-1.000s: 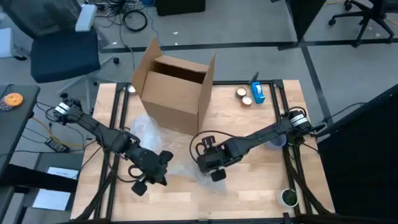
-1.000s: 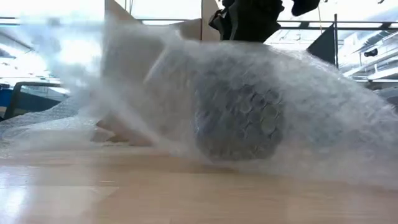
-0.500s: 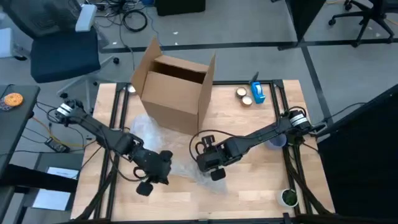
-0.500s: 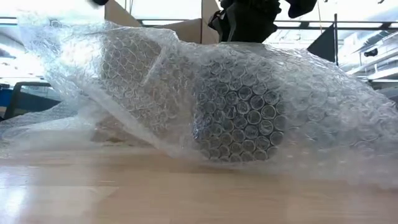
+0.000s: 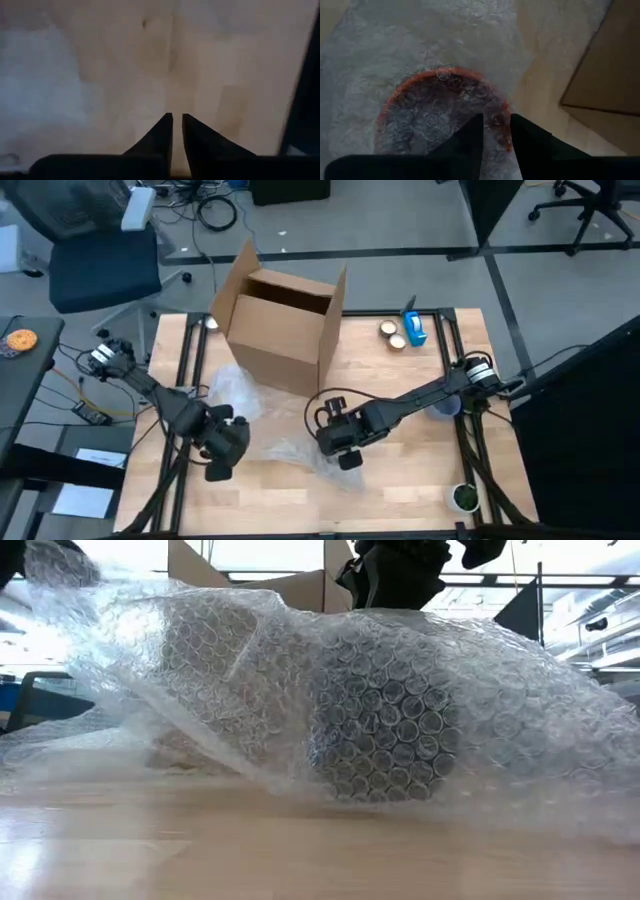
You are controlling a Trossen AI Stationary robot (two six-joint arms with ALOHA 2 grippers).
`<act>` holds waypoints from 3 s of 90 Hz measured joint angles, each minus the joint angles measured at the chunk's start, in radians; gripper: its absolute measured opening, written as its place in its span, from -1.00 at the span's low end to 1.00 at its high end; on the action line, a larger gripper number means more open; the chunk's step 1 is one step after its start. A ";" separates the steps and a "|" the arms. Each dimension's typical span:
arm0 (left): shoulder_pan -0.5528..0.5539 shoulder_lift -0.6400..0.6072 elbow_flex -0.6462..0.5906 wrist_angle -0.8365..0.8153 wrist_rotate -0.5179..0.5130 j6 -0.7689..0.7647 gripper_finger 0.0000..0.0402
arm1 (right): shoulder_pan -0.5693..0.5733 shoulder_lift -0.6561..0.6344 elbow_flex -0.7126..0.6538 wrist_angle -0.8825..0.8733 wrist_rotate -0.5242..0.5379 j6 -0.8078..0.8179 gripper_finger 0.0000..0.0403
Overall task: Wrap mug
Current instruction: Wrap the orange mug with bubble wrap
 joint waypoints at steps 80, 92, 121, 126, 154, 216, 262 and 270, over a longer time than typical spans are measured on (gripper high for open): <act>-0.107 0.000 -0.161 0.409 -0.436 -0.089 -0.14 | -0.001 0.000 0.000 0.004 -0.004 0.107 -0.63; -0.109 0.000 -0.161 0.445 -0.345 0.020 -0.22 | -0.001 0.000 0.000 0.003 -0.005 0.107 -0.63; -0.109 0.000 -0.161 0.490 -0.303 0.154 -0.98 | 0.000 0.000 0.000 0.003 -0.006 0.048 -0.63; -0.109 0.000 -0.161 0.488 -0.292 0.166 -0.99 | 0.001 0.000 0.000 0.003 -0.007 0.045 -0.63; -0.167 0.000 -0.140 0.486 -0.184 0.333 -1.00 | 0.007 0.000 0.000 0.001 -0.023 -0.051 -0.63; -0.220 0.000 -0.125 0.114 -0.213 0.005 -1.00 | 0.007 -0.001 0.079 -0.013 -0.009 -0.085 -0.63; -0.341 0.022 -0.125 0.509 -0.340 0.102 -1.00 | 0.173 -0.001 0.168 0.073 -0.094 0.256 -0.63; -0.361 0.060 -0.125 0.602 -0.352 0.162 -0.99 | 0.211 -0.001 0.168 0.072 -0.022 0.271 -0.63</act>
